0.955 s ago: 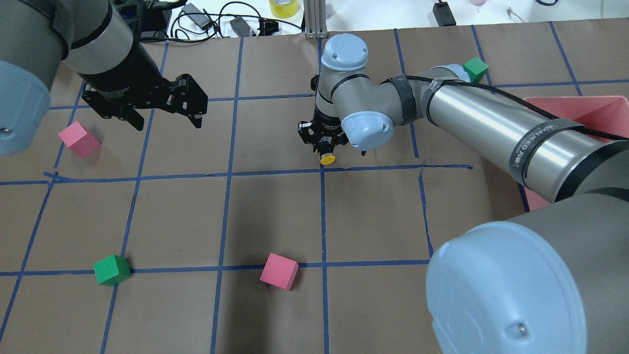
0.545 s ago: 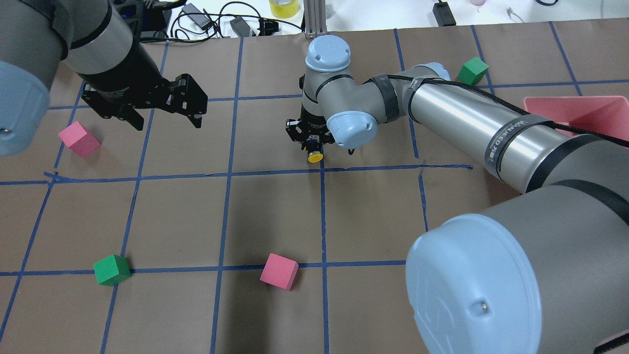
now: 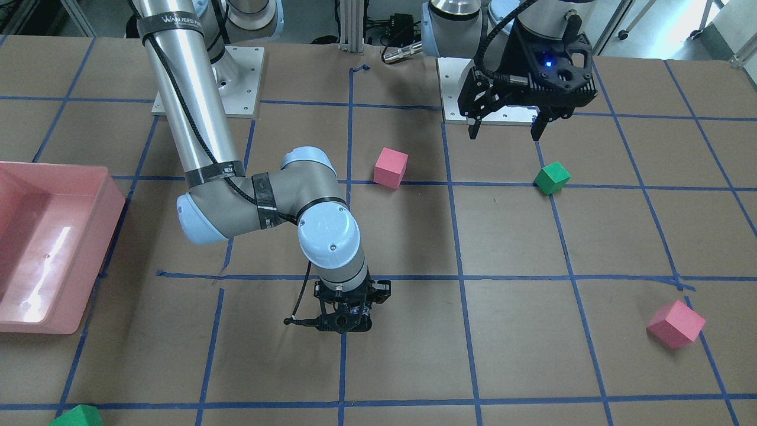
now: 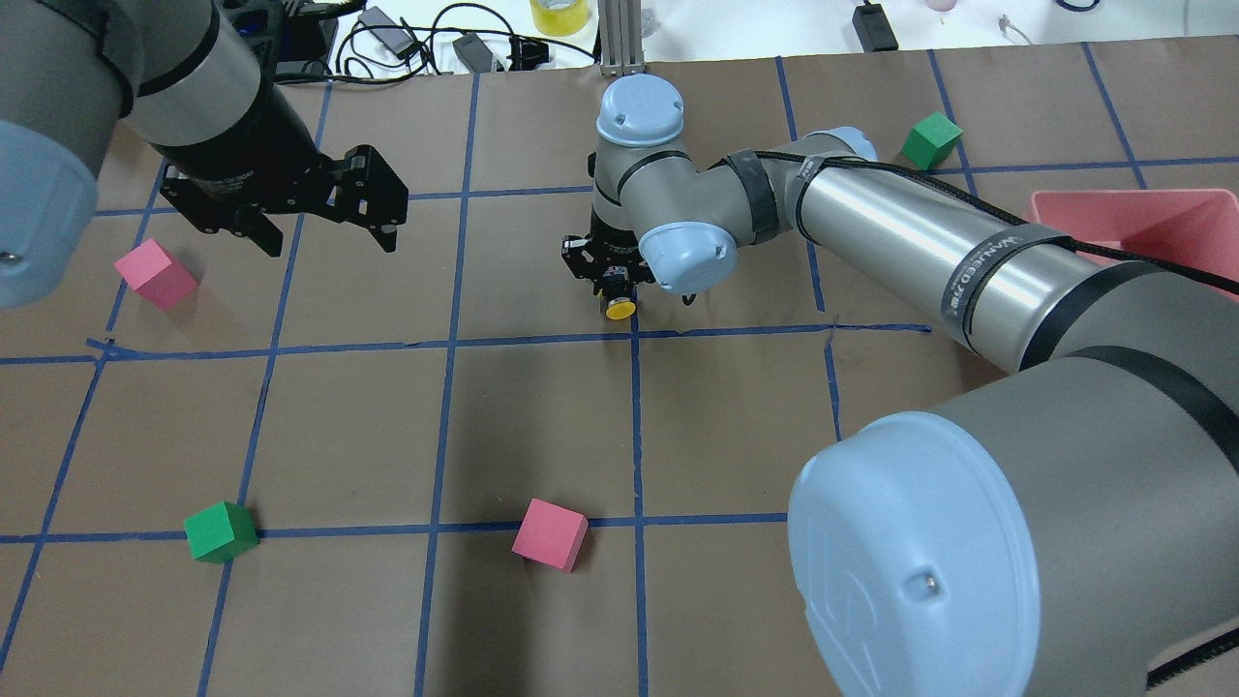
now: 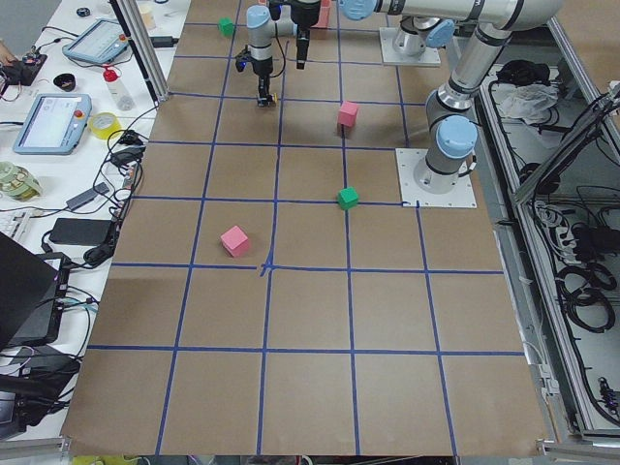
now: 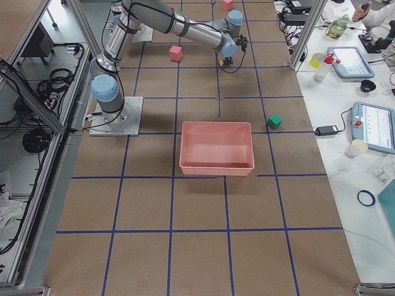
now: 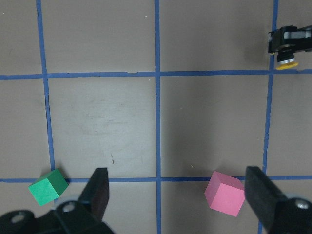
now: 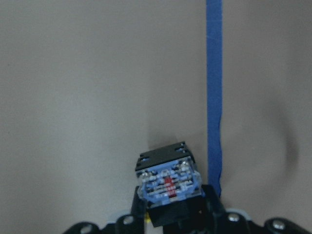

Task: Align button upright
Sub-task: 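Open the right gripper, releasing the switch on its side, and lift away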

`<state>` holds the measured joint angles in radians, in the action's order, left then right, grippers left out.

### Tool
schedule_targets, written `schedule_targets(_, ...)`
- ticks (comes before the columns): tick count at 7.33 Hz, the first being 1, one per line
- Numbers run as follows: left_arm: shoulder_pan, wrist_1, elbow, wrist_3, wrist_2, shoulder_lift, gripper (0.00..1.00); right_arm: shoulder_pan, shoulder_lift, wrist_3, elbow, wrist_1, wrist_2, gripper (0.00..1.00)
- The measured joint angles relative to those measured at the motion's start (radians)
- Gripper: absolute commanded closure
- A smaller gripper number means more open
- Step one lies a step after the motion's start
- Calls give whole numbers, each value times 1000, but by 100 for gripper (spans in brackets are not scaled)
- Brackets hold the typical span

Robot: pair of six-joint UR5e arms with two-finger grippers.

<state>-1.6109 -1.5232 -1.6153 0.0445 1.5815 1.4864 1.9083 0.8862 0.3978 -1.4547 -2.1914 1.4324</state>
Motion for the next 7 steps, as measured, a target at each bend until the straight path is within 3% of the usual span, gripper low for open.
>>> schedule_targets(4,-2,2,4,3,-1,0,0,0,16,26,-5,-28,3,0)
schedule_targets(7,-8,46,-24,16,3,-5,0,-24,135,-13,-38,53,67,0)
